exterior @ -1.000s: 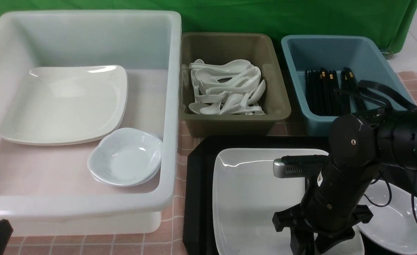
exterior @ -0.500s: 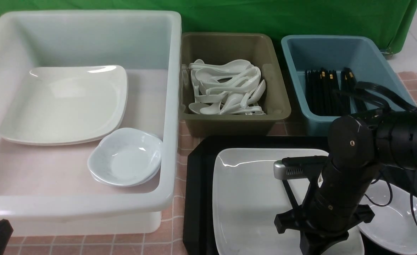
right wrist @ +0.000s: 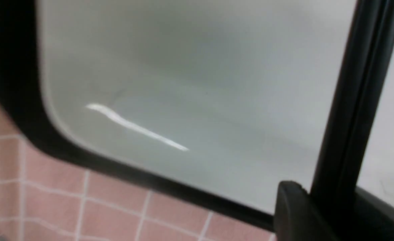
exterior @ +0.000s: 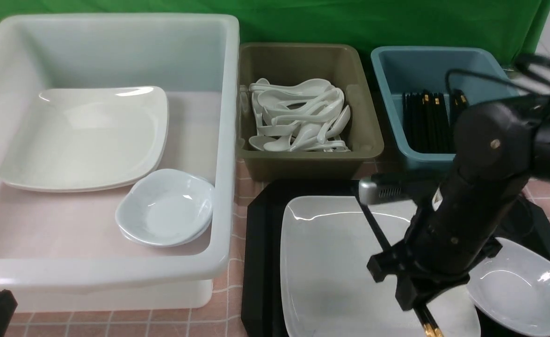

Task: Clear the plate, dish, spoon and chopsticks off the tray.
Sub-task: Use the right arm to put the chopsticks into the small storage box on the right

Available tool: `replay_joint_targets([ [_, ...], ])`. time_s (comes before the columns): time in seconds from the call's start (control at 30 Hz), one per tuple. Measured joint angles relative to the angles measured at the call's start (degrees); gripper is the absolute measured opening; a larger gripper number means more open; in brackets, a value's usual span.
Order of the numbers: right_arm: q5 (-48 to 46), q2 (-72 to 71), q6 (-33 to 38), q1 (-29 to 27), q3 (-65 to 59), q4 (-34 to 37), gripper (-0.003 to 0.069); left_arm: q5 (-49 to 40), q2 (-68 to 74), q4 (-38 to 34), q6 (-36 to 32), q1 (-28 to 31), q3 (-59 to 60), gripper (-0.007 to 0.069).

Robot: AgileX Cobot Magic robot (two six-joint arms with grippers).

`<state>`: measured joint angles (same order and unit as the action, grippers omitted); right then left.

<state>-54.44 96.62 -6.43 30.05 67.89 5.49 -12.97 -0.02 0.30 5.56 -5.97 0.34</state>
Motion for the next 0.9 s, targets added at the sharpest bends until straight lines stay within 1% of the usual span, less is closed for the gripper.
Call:
replay_joint_targets([
  [0.1,-1.57,-5.32,1.91,0.00,1.04,-0.17,0.0179,0.00,0.00,0.00,0.00,0.00,0.00,0.0020],
  [0.2,-0.89,-10.63,2.80,0.00,1.31,-1.95,0.0179,0.00,0.00,0.00,0.00,0.00,0.00,0.0020],
  [0.27,1.31,-14.59,2.80,0.00,1.31,-5.49,0.0179,0.00,0.00,0.00,0.00,0.00,0.00,0.0020],
  [0.33,4.89,-17.72,2.28,0.00,1.31,-10.48,0.0179,0.00,0.00,-0.30,0.00,0.00,0.00,0.0020],
  [0.4,10.80,-20.29,-1.02,0.00,1.31,-19.12,0.0179,0.00,0.00,0.00,0.00,0.00,0.00,0.0020],
  [0.43,10.80,-20.29,-1.02,0.00,1.31,-19.11,0.0179,0.00,0.00,0.00,0.00,0.00,0.00,0.0020],
  [0.47,15.91,-21.11,-4.59,-0.30,1.31,-25.17,0.0179,0.00,0.00,0.00,0.00,0.00,0.00,0.0020],
  [0.5,21.36,-21.18,-10.06,-1.31,1.31,-31.68,0.0179,0.00,0.00,0.00,0.00,0.00,0.00,0.0020],
  [0.53,22.06,-21.12,-10.73,-1.31,1.31,-32.25,0.0179,0.00,0.00,0.00,0.00,0.00,0.00,0.0020],
  [0.57,27.01,-20.64,-14.92,-2.76,1.31,-35.31,0.0179,0.00,0.00,-0.30,0.00,0.00,0.00,0.0020],
  [0.63,31.40,-19.94,-17.96,-3.91,1.31,-36.91,0.0179,0.00,0.00,-0.30,0.00,0.00,0.00,0.0020],
  [0.7,39.69,-17.30,-23.44,-7.42,1.31,-38.24,0.0179,0.00,0.00,0.00,0.00,0.00,0.00,0.0020],
  [0.73,41.86,-15.93,-25.70,-8.87,1.31,-38.66,0.0179,0.00,0.00,-0.30,0.00,0.00,0.00,0.0020],
  [0.83,44.42,-11.10,-31.25,-13.04,2.48,-38.66,0.0179,0.00,0.00,0.00,0.00,0.00,0.00,0.0020],
  [0.9,44.59,-7.85,-32.42,-15.30,4.31,-38.41,0.0179,0.00,0.00,0.00,0.00,0.00,0.00,0.0020],
])
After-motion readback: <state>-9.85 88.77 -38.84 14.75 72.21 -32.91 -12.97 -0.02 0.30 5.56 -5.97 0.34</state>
